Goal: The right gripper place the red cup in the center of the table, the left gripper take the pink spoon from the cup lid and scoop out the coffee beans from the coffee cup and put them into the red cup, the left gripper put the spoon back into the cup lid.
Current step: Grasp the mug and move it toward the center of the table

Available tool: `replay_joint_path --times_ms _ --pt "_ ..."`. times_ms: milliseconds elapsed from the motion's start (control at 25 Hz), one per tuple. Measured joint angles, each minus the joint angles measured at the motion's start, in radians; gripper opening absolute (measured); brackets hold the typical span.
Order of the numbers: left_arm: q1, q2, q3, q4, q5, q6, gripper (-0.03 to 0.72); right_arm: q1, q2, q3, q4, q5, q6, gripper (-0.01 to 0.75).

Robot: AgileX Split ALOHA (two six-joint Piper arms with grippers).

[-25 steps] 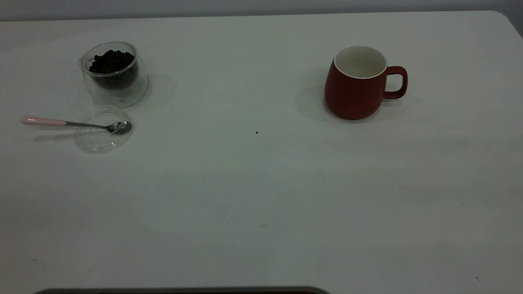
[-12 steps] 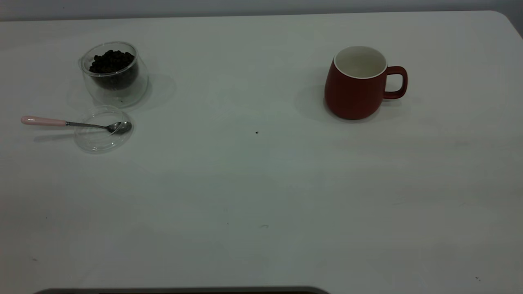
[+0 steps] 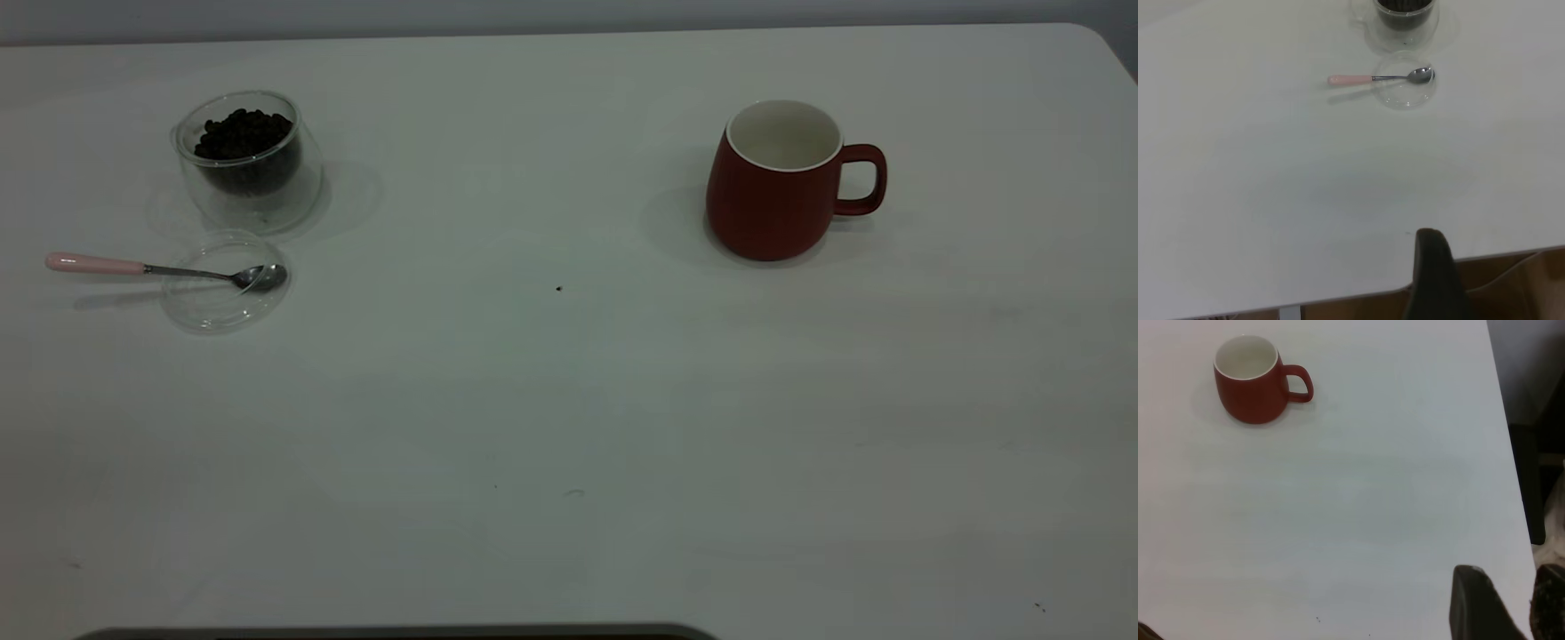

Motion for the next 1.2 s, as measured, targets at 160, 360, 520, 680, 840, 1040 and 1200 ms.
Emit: replay_joint_path --times_ms 160,360,520,680,840,1040,1200 --pt "0.000 0.000 0.000 0.000 0.000 0.000 0.532 0.000 0.000 0.000 0.003 0.000 0.000 0.235" --pt "0.000 0.000 0.000 0.000 0.000 0.000 0.532 0.000 0.000 0.000 0.005 -0.001 0.000 0.235" --pt "0.000 0.000 0.000 0.000 0.000 0.000 0.532 0.000 0.001 0.000 0.028 -0.003 -0.022 0.236" --pt "0.000 0.000 0.000 0.000 0.000 0.000 0.532 0.000 0.060 -0.012 0.052 -0.049 -0.097 0.255" --pt "0.000 0.000 0.000 0.000 0.000 0.000 0.532 0.000 0.233 -0.014 0.070 -0.231 -0.171 0.351" --pt "0.000 0.000 0.000 0.000 0.000 0.000 0.532 0.000 0.584 -0.021 0.196 -0.497 -0.329 0.532" --pt "0.000 0.000 0.000 0.000 0.000 0.000 0.532 0.000 0.911 -0.109 0.315 -0.562 -0.553 0.585"
